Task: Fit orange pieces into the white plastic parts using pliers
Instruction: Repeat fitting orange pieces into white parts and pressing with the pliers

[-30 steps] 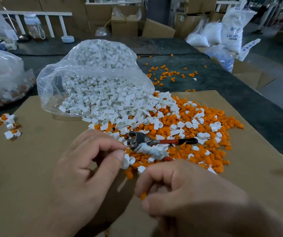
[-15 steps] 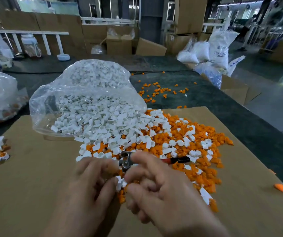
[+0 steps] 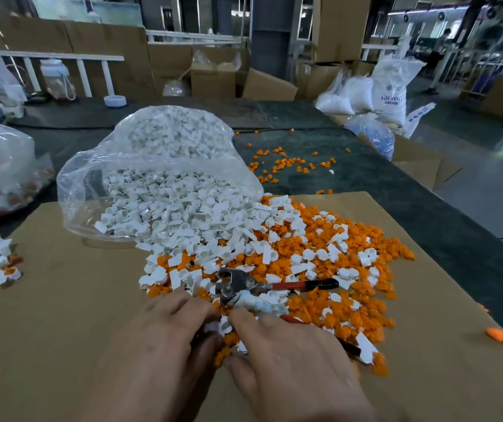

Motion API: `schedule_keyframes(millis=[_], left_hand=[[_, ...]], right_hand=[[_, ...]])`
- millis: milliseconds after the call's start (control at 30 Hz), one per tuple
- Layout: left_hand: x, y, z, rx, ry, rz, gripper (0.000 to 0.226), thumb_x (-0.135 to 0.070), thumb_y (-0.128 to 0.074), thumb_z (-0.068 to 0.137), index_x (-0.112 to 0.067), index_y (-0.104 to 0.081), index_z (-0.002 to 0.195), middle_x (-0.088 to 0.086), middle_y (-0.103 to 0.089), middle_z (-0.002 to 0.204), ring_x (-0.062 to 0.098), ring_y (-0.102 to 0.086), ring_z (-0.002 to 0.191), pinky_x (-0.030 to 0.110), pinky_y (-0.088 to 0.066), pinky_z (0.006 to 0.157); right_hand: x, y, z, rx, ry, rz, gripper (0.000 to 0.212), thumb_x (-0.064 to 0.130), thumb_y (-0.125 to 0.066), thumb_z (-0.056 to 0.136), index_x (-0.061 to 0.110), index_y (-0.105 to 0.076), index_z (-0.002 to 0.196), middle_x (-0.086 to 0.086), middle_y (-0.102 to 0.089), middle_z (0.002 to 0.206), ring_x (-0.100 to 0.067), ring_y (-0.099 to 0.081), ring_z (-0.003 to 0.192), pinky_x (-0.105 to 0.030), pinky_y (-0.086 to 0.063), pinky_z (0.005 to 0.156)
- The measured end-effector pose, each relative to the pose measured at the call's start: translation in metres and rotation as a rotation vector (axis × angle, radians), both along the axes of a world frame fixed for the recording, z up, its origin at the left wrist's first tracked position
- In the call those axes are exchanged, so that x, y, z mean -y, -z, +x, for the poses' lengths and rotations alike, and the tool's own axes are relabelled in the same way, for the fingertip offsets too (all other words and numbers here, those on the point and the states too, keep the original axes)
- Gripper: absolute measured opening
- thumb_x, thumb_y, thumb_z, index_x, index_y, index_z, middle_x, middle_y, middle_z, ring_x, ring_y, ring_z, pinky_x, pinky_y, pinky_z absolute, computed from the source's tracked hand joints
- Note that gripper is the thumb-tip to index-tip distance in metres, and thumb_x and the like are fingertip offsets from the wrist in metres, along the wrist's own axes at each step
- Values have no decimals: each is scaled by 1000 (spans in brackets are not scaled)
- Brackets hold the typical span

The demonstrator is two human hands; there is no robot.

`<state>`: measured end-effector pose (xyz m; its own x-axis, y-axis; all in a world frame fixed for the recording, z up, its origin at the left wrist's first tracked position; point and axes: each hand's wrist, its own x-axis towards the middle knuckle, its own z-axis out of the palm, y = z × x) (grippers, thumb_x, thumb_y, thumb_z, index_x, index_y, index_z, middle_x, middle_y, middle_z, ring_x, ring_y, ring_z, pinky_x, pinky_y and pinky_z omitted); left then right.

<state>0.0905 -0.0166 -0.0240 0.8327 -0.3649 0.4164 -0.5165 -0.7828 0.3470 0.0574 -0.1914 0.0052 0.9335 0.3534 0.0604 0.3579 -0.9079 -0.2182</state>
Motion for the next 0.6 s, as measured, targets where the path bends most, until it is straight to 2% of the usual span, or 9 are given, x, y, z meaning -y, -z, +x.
schedule_keyframes(millis=[133, 200, 267, 333, 433, 500, 600], left_hand=[[2, -6, -6, -81, -24, -31, 20, -34, -74, 84, -35, -56, 76, -18, -55, 74, 6, -54, 67, 29, -48, 52], [2, -6, -8, -141, -40, -102, 18, -32, -73, 84, -33, -58, 75, -18, -57, 75, 5, -55, 75, 25, -44, 61], [2, -7, -8, -216, -75, -200, 13, -36, -67, 86, -33, -59, 76, -18, -60, 78, 1, -55, 83, 23, -42, 61], [0, -6, -9, -261, -128, -253, 10, -35, -67, 87, -34, -60, 80, -27, -61, 87, -5, -56, 85, 19, -42, 58], [-1, -9, -12, -286, -133, -307, 10, -30, -67, 90, -37, -61, 86, -35, -60, 92, -12, -56, 86, 5, -40, 68], [-1, -11, -13, -281, -117, -313, 10, -28, -66, 90, -38, -65, 87, -36, -59, 96, -16, -54, 90, 0, -36, 70], [-1, -11, -12, -270, -79, -263, 12, -26, -65, 91, -37, -69, 91, -31, -58, 102, -13, -53, 97, 0, -34, 75]], right_hand=[[-1, 0, 1, 48, 6, -16, 32, 42, -38, 99, 28, -38, 128, 0, -60, 111, -26, -60, 94, -35, -40, 66], [1, -2, -1, 53, 10, -2, 19, 38, -40, 100, 28, -44, 116, 2, -60, 104, -22, -58, 88, -36, -43, 67], [2, -1, -3, 33, 12, 9, 12, 35, -42, 101, 29, -43, 111, 4, -58, 99, -18, -54, 83, -34, -44, 67], [3, -1, -3, 20, 7, 21, 8, 33, -42, 101, 29, -42, 108, 4, -57, 96, -18, -53, 81, -34, -47, 67], [6, -2, -3, -16, 15, 51, 7, 33, -41, 101, 29, -41, 108, 5, -57, 93, -17, -54, 80, -37, -51, 71], [7, -3, -4, -9, 19, 56, 8, 33, -39, 102, 30, -41, 108, 6, -57, 95, -16, -54, 80, -37, -50, 71], [7, -1, -7, 20, -4, 59, 14, 35, -37, 101, 31, -40, 114, 6, -59, 99, -17, -55, 83, -37, -48, 69]])
